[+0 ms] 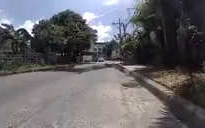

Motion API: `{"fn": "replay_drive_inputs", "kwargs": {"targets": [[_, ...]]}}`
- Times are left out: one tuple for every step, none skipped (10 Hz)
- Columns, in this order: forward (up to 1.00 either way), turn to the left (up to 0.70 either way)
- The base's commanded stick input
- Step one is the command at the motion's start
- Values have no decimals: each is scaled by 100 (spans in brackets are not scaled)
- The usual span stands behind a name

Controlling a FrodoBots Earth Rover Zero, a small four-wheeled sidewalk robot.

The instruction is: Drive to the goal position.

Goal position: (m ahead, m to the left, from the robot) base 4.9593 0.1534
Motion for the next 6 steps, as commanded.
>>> {"fn": "replay_drive_inputs", "kwargs": {"targets": [[98, -4], [98, -4], [98, -12], [97, -29], [96, -38], [96, -15]]}}
